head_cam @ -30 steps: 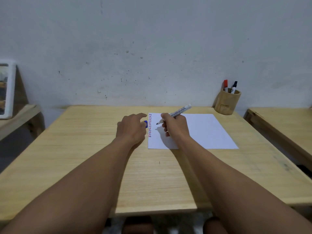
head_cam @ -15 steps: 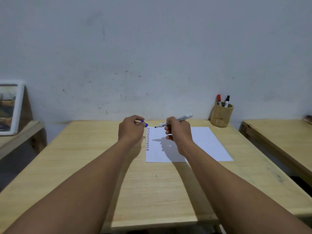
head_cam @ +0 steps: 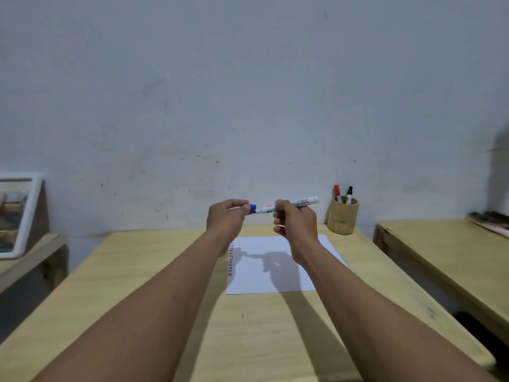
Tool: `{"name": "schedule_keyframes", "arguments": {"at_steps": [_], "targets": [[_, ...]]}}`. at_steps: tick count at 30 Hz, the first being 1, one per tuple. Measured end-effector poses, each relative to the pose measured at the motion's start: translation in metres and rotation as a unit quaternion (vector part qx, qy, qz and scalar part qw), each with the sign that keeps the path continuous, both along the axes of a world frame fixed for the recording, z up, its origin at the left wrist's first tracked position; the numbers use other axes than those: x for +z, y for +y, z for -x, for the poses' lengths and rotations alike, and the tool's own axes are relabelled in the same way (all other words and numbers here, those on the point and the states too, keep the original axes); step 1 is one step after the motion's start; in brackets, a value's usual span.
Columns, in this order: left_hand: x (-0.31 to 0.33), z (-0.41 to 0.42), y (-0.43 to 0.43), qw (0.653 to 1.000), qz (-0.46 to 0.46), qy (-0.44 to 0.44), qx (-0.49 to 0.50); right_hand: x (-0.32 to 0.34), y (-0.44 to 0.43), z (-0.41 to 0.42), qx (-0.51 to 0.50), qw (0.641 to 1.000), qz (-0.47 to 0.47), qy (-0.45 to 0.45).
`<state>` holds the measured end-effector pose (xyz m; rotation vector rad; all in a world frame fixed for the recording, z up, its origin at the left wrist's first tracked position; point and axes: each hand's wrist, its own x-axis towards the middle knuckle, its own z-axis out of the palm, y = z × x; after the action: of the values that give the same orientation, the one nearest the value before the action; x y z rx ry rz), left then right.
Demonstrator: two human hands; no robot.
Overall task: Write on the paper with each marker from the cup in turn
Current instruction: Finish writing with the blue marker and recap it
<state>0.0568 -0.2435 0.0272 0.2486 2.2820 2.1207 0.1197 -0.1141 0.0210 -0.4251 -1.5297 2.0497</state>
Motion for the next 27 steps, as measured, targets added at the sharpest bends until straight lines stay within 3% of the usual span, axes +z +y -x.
{"name": "schedule_keyframes", "arguments": {"at_steps": [10,23,27], "targets": [[0.013,-0.013,0.014,0.998,-0.043,-0.038,-0.032,0.011,0.013,-0.007,-0.011,0.999,0.016,0.030],[0.019,-0.017,0.030,0.993,-0.098,-0.053,-0.042,0.017,0.032,-0.023,0.085,0.991,0.097,0.045],[0.027,-0.013,0.033,0.992,-0.111,-0.047,-0.040,0.019,0.050,-0.029,0.121,0.992,0.012,-0.024]]}}
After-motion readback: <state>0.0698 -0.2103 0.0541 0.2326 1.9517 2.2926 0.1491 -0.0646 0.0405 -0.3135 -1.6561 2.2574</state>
